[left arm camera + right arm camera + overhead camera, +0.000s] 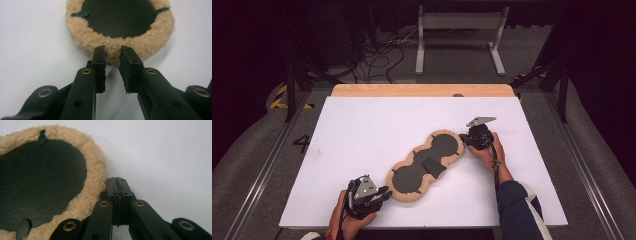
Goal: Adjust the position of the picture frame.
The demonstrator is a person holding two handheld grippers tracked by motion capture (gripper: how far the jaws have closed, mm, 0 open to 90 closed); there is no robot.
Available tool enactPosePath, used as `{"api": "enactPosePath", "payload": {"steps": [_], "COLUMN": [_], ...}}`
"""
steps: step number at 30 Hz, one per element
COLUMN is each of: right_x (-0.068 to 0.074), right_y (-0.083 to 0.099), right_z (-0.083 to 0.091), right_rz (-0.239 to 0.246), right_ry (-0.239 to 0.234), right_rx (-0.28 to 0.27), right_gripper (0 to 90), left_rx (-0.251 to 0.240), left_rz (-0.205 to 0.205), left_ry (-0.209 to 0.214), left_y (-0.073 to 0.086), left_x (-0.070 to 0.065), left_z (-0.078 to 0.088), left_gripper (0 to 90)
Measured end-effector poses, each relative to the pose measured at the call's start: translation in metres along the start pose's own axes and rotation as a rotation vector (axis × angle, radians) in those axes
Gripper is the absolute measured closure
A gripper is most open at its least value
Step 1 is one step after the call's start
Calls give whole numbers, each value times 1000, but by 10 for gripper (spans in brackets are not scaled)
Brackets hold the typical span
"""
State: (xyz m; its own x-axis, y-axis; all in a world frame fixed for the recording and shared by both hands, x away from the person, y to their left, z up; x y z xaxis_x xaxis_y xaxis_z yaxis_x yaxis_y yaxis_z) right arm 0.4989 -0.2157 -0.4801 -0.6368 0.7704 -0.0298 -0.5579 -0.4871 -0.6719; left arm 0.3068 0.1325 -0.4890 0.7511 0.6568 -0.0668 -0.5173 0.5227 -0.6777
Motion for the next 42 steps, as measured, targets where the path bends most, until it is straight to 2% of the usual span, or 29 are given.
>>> {"api": "enactPosePath", "payload": {"steps": [7, 9, 14, 17, 18, 21, 23, 27, 30, 31, 34, 38, 42], "right_x": [-3, -4, -7, -8, -8, -9, -8, -8, -8, -7, -7, -10, -12], "right_y": [1, 2, 4, 6, 7, 9, 12, 15, 15, 14, 11, 11, 12], "right_z": [0, 0, 1, 4, 5, 7, 10, 14, 14, 14, 12, 11, 12], "right_rz": [0, -5, -1, 4, 6, 12, 9, 7, 15, 34, 39, 20, 19], "right_ry": [-31, -53, -65, -71, -74, -77, -77, -92, -82, -64, -26, -12, -18], "right_rx": [-14, -23, -22, -9, -9, -3, -1, 4, 13, 20, 24, 22, 14], "right_gripper": [900, 900, 900, 900, 900, 900, 900, 900, 900, 900, 900, 900, 900], "left_rx": [12, 17, 23, 23, 27, 34, 37, 40, 39, 42, 48, 49, 51], "left_rz": [0, -22, -30, -15, -25, -6, 20, 14, 20, 14, 3, -3, -1], "left_ry": [3, -21, -39, -49, -58, -77, -61, -57, -71, -70, -73, -76, -85], "left_y": [0, -2, -4, -5, -6, -7, -8, -10, -11, -11, -14, -19, -21], "left_x": [1, 3, 7, 11, 13, 20, 26, 31, 31, 31, 33, 37, 41], "left_z": [-3, -3, -4, -5, -5, -8, -10, -11, -12, -12, -14, -17, -19], "left_gripper": [740, 713, 708, 708, 708, 708, 709, 712, 712, 713, 712, 712, 712]}}
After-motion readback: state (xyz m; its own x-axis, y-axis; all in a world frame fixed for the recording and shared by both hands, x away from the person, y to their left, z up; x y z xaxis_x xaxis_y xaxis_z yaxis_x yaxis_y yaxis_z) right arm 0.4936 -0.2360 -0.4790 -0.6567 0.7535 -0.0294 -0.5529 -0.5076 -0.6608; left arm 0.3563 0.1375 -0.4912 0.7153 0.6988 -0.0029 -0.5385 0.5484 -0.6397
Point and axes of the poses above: each handheld gripper's, and its own axes: z roughly backward along the jaws, y roughly out of its underside, x roughly to its left, the point moved 4 cm from there along -z, roughly forward along the jaws, and after that the axes turned 4 degrees about x, right-handed, at the moved point
